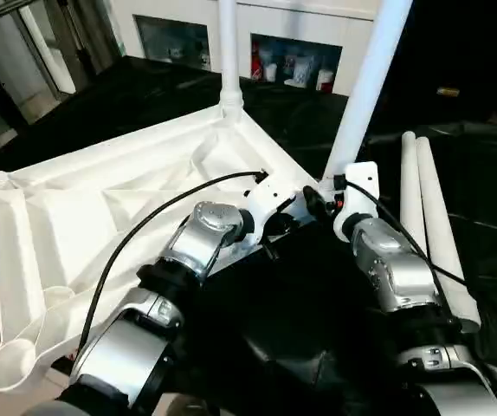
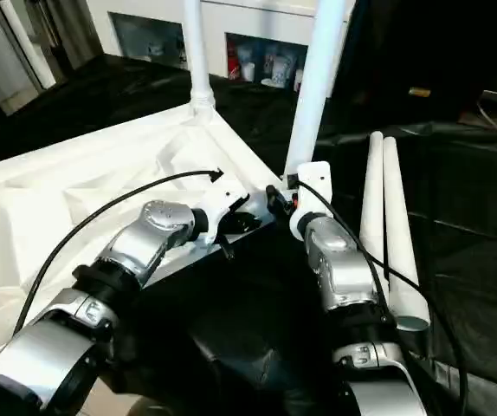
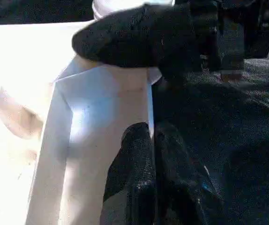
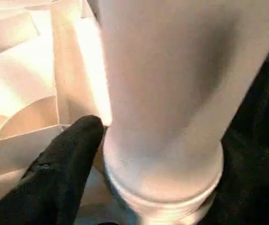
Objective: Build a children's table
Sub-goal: Rotate leg to tighten
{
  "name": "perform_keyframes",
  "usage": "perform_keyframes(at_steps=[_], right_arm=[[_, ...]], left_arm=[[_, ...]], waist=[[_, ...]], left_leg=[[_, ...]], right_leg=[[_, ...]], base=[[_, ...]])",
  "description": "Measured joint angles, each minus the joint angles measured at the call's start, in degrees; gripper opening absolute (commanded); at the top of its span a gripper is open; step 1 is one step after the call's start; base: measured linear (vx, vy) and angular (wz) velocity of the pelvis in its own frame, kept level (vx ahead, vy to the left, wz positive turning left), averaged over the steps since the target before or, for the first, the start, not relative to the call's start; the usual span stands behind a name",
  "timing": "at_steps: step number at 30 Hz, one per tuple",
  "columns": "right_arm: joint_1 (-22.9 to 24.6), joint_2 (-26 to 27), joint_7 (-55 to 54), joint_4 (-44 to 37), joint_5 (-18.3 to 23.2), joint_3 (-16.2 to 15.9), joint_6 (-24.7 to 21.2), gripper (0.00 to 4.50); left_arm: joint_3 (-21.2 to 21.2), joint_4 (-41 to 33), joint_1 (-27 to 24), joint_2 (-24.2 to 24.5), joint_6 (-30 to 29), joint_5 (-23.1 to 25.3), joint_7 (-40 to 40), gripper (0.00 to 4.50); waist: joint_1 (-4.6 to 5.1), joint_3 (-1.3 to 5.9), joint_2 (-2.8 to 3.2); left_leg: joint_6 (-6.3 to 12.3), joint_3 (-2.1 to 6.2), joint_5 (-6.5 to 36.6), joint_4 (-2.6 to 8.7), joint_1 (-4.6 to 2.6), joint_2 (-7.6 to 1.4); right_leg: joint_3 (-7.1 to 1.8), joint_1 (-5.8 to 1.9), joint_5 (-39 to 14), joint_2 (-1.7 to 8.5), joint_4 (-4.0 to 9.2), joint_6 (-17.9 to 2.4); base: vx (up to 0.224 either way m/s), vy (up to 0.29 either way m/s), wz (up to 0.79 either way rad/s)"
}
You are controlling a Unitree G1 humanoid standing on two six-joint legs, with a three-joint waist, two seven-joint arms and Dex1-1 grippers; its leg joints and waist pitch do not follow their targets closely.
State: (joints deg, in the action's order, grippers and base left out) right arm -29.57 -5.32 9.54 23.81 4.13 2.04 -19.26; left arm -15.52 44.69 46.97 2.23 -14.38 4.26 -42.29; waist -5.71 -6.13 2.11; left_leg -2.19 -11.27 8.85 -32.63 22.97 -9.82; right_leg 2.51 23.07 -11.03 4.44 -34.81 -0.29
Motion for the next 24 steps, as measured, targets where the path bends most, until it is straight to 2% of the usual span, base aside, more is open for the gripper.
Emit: perform_keyframes(at_steps=[3,6,8,14,18,19,24], right_arm=[[1.88,-1.24,0.93,-3.06,-0.03,-0.47,-0.79,3.77],[6.9,-4.63,3.33,-10.79,0.47,-1.08,-3.3,3.77],[8.95,-6.19,5.2,-14.8,0.81,-1.23,-5.39,3.77],[11.8,-9.47,8.38,-24.0,2.25,-1.25,-10.35,3.77],[12.42,-9.69,8.51,-27.26,3.03,-1.26,-12.77,3.77],[12.41,-9.53,8.44,-27.77,3.01,-1.29,-13.17,3.84],[12.61,-8.34,8.27,-29.14,3.0,-2.1,-15.3,3.86]], left_arm=[[-0.06,1.01,0.51,-0.4,0.89,0.06,0.04,0.0],[-0.13,1.74,0.82,-0.86,2.24,0.09,-0.03,0.0],[-0.13,2.28,1.04,-0.91,3.07,0.28,0.08,0.0],[-0.03,4.36,1.65,-1.25,6.68,0.56,0.32,0.0],[0.2,5.11,1.65,-1.66,8.72,0.55,1.35,0.0],[0.92,5.12,1.64,-1.77,8.71,0.29,1.36,0.28],[3.61,2.46,1.63,-1.11,11.09,-2.19,2.03,0.69]], waist=[[-0.38,0.0,0.03],[-1.01,-0.06,0.15],[-0.96,-0.05,0.3],[-1.2,-0.03,0.56],[-1.23,-0.03,0.58],[-1.23,-0.06,0.55],[-0.82,-0.19,0.32]], left_leg=[[0.0,-0.01,0.0,0.11,0.0,0.0],[0.01,-0.09,0.0,0.27,0.03,-0.01],[0.08,-0.1,-0.05,0.31,0.05,-0.01],[0.1,-0.1,-0.06,0.42,0.07,-0.02],[0.12,-0.11,-0.08,0.36,0.16,-0.03],[0.13,-0.11,-0.09,0.35,0.19,-0.03],[0.83,-0.14,-0.53,0.23,0.43,-0.05]], right_leg=[[0.01,0.02,-0.01,0.0,0.0,0.02],[-0.02,0.02,-0.08,0.0,0.06,0.13],[-0.02,0.04,-0.09,0.0,0.06,0.19],[0.02,0.07,-0.23,0.0,0.06,0.43],[0.01,0.1,-0.26,0.01,0.11,0.48],[0.02,0.1,-0.26,0.01,0.13,0.48],[0.02,0.25,-0.26,0.01,0.15,0.47]], base=[[0.0,0.0,0.0],[0.0,0.0,0.0],[0.0,0.0,0.0],[0.0,0.0,0.0],[0.0,0.0,0.0],[0.0,0.0,0.0],[0.0,0.0,0.0]])
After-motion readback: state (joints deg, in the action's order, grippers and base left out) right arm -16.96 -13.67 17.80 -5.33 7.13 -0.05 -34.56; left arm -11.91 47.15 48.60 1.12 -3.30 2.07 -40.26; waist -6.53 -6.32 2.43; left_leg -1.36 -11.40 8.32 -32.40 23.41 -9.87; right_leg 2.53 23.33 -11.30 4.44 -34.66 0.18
